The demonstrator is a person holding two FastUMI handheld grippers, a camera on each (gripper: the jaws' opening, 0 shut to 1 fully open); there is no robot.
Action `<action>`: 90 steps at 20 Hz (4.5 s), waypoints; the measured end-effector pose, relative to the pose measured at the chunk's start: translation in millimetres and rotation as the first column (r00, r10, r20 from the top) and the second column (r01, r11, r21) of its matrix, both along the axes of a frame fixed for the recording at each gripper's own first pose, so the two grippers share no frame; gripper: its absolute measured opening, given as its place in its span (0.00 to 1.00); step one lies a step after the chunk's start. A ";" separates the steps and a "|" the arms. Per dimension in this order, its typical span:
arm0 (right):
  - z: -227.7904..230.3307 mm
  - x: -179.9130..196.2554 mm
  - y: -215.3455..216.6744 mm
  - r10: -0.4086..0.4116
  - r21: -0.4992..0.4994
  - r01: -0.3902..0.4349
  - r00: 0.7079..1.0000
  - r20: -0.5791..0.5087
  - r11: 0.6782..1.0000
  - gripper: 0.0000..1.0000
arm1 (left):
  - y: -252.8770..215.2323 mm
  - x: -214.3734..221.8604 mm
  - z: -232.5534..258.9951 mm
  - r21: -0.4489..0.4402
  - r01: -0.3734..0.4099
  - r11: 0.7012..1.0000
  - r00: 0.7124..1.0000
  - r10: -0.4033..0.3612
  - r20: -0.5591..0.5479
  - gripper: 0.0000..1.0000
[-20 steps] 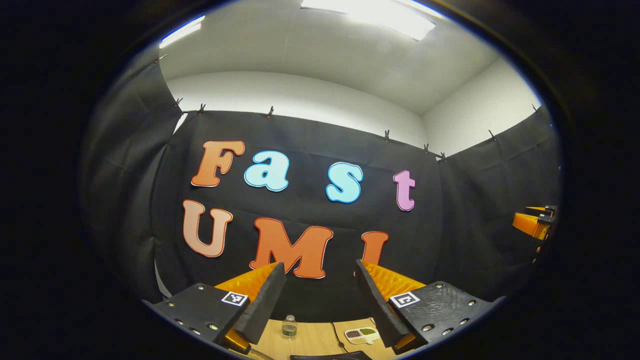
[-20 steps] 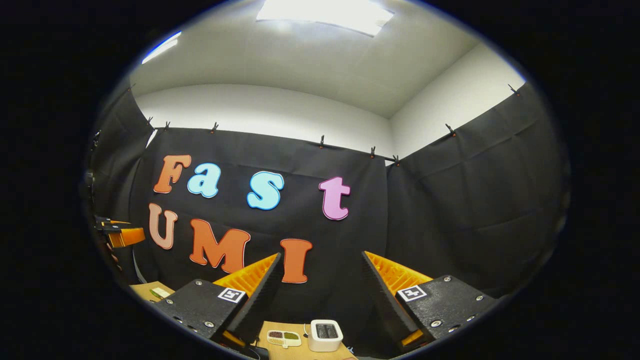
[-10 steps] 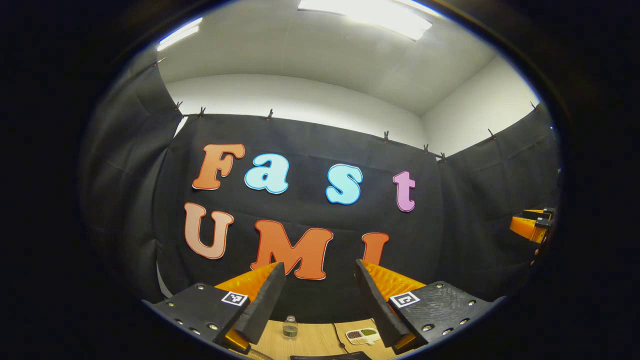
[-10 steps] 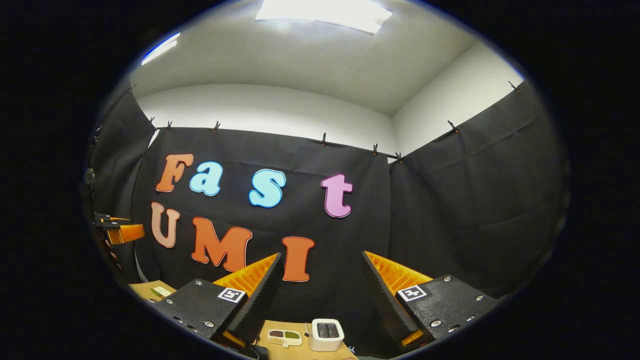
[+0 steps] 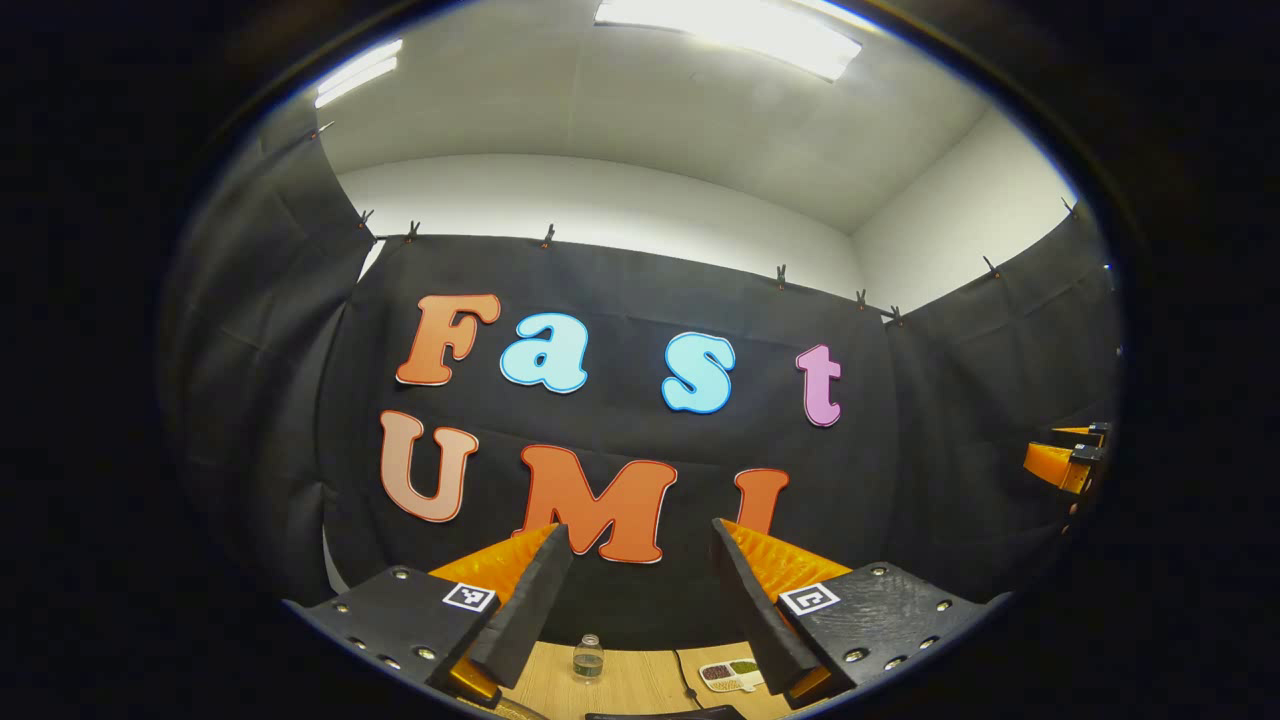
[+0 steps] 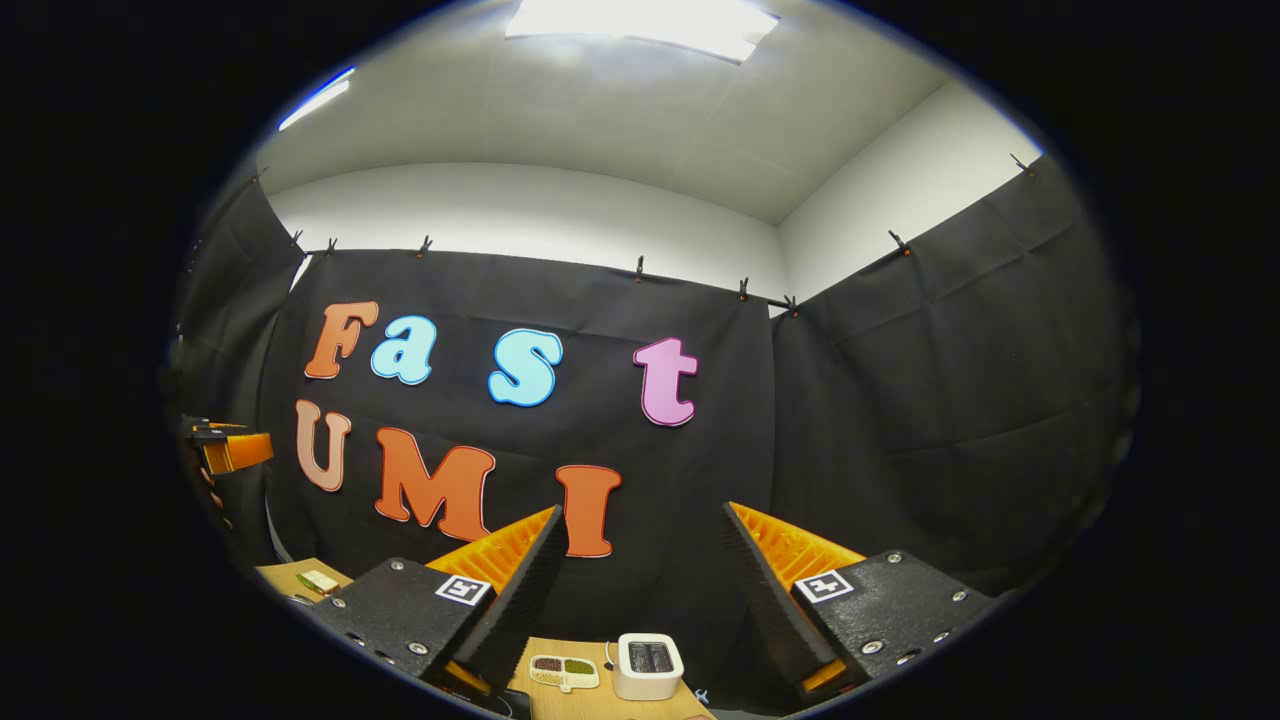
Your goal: First push the handle of the pot to place it horizontally, then grasp the pot with both hands and set it on the induction cooktop.
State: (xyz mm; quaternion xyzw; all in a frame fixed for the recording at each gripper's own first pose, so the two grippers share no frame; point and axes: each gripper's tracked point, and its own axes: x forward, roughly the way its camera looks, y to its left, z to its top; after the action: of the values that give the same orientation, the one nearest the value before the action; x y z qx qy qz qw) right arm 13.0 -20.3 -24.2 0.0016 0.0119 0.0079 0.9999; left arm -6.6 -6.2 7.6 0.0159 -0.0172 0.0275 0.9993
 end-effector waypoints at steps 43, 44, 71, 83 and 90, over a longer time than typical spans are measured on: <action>-86.3 -16.1 34.3 0.164 0.054 -0.161 0.984 -0.073 0.986 0.95 | 106.5 -185.3 -302.0 0.154 -0.073 0.985 0.635 0.165 -0.755 0.03; -88.8 -17.3 35.1 0.155 0.056 -0.151 0.985 -0.081 0.987 0.95 | 110.0 -196.3 -316.4 0.144 -0.060 0.988 0.599 0.151 -0.786 0.03; -105.5 -39.8 19.0 -0.071 -0.075 0.059 0.984 -0.166 0.995 0.95 | 146.8 -307.5 -495.3 0.016 0.205 0.979 -0.003 0.017 -1.000 0.02; -134.5 -58.0 20.5 -0.106 -0.098 0.084 0.964 -0.244 0.992 0.95 | 120.8 -270.3 -512.2 -0.037 0.200 0.979 0.010 -0.040 -0.999 0.02; -147.9 -65.8 20.1 -0.126 -0.120 0.095 0.951 -0.283 0.988 0.95 | 105.4 -248.6 -519.1 -0.040 0.172 0.984 0.027 -0.045 -0.999 0.02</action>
State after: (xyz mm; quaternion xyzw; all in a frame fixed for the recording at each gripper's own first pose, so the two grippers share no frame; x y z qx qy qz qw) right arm -52.9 -0.2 -172.1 -0.0492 0.1583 -0.0492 0.9849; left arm -255.2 99.2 -511.5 0.0749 0.6781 -0.0681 0.7279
